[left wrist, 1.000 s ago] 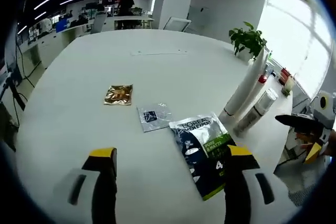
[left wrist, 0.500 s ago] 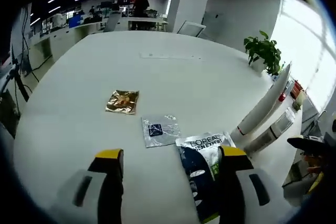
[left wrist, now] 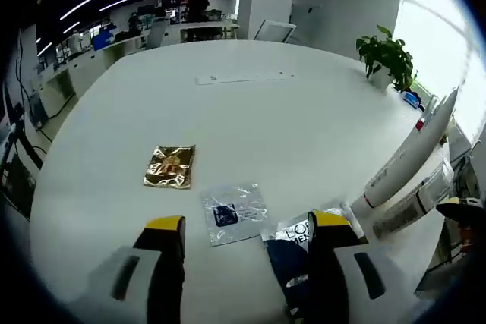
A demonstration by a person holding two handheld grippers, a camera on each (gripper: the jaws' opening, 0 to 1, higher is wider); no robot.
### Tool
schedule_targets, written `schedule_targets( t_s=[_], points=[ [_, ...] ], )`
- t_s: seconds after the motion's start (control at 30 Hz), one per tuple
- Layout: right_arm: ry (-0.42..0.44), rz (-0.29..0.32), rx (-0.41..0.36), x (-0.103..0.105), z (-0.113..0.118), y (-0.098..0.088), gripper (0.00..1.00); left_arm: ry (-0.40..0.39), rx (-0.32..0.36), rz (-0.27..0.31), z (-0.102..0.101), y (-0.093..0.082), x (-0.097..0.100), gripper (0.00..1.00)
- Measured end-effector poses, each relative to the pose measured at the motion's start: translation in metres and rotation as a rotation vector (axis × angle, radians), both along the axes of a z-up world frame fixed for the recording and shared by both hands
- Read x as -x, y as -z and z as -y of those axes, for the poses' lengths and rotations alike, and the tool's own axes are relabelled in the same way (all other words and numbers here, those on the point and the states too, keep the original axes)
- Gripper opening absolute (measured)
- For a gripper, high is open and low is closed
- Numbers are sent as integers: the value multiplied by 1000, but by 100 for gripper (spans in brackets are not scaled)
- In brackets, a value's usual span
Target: Arrange the skincare products in the storage area until every visible bottle or jar stands upright without overlapping.
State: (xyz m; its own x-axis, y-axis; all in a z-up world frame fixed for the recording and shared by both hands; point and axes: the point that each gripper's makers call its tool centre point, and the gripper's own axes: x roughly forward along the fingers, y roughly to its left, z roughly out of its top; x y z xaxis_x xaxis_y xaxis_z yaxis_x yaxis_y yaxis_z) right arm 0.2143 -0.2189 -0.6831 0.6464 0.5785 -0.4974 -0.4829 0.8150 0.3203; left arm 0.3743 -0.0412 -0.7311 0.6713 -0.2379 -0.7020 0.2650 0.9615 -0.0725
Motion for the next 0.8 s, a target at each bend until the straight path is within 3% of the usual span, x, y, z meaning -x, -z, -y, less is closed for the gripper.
schedule_targets(
  t_s=[0.1, 0.3, 0.7, 0.8],
  points=[
    [4, -3, -3, 1, 0, 0, 100, -36, -5, -22, -3, 6, -9, 59],
    [6, -6, -5, 1, 0, 0, 100, -54, -51, -88, -6, 17, 1, 56],
    [18, -10, -10, 0, 2, 0, 100, -71, -97, -141, -7, 31, -5, 55],
    [17, -11, -9, 0, 2, 1, 100, -57, -136, -152, -6, 31, -12, 54]
  ],
)
